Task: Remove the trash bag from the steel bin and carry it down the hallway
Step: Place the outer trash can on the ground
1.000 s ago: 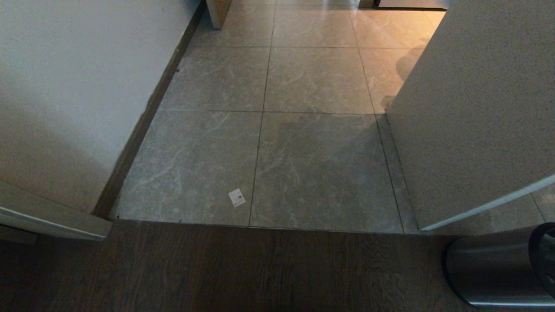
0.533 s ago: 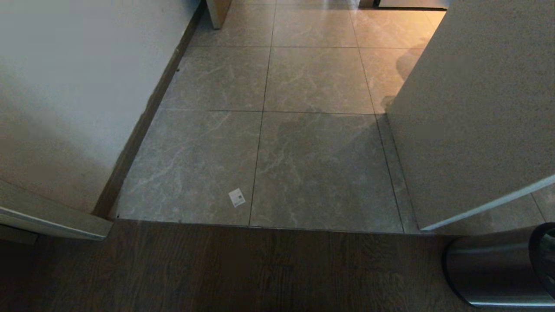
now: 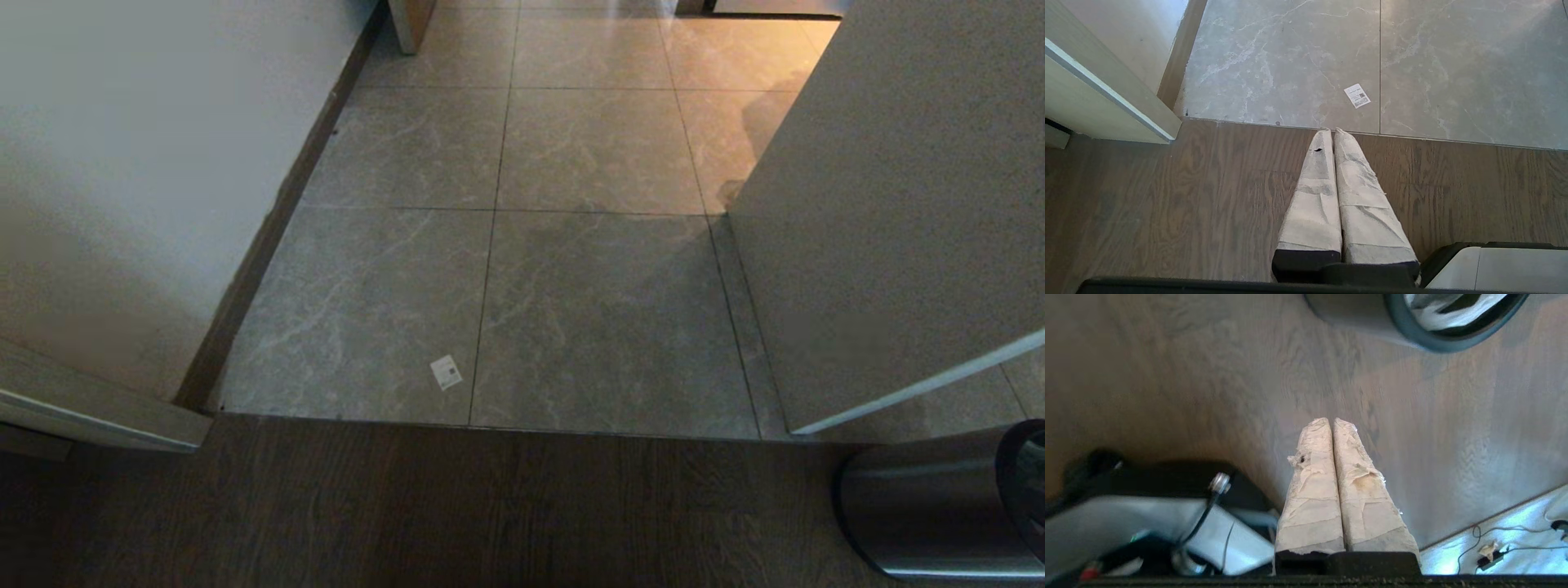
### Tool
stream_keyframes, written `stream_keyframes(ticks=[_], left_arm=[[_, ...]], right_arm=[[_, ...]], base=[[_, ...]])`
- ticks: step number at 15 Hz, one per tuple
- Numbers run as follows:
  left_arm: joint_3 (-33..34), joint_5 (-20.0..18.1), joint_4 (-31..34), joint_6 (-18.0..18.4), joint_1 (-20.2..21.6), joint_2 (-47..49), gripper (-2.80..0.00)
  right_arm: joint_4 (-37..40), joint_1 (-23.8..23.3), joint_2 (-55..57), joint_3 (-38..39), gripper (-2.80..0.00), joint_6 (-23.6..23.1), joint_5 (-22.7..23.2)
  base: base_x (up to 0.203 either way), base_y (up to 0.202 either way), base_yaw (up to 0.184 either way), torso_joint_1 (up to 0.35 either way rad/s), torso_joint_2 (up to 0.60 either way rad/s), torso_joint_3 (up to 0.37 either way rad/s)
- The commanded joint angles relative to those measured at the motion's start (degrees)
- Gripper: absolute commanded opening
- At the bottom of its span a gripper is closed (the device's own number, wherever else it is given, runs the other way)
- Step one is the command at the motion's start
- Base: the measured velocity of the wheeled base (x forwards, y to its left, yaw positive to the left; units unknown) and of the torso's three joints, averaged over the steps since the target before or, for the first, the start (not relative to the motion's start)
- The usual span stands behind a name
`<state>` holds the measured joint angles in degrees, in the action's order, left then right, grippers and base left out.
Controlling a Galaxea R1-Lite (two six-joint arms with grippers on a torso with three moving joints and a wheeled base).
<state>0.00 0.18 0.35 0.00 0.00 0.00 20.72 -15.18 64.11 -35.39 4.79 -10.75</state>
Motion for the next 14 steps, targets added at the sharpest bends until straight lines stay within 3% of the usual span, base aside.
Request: stream_keyframes(ticks=[1,6,9,11,13,14], left_arm=[[0.0,0.0,0.0,0.0,0.0,0.0,-2.80],[0.0,0.0,0.0,0.0,0.0,0.0,-2.80],[0.0,0.0,0.0,0.0,0.0,0.0,-2.80],[0.0,0.0,0.0,0.0,0.0,0.0,-2.80],[0.0,0.0,0.0,0.0,0.0,0.0,-2.80],[0.0,0.0,0.0,0.0,0.0,0.0,-2.80]], right_arm=[[-6.2,-4.9,5.5,3.4,-2.80,-2.4,0.5],[-12.2,-11.5,12.6,6.2,-2.80,-9.0,3.5],[-21.0,-15.3,19.6,6.3,-2.80,-13.2,5.8],[-28.6,-20.2,24.7,6.2,-2.80,-19.8,11.9],[-31.6,-24.3,28.5,5.5,-2.80,-26.7,17.8],[-32.0,-25.4,29.8,5.2,-2.80,-27.8,20.3]], base=[[0.000,0.000,0.000,0.000,0.00,0.000],[0.000,0.000,0.000,0.000,0.00,0.000],[0.000,0.000,0.000,0.000,0.00,0.000],[0.000,0.000,0.000,0.000,0.00,0.000],[0.000,0.000,0.000,0.000,0.00,0.000],[0.000,0.000,0.000,0.000,0.00,0.000]])
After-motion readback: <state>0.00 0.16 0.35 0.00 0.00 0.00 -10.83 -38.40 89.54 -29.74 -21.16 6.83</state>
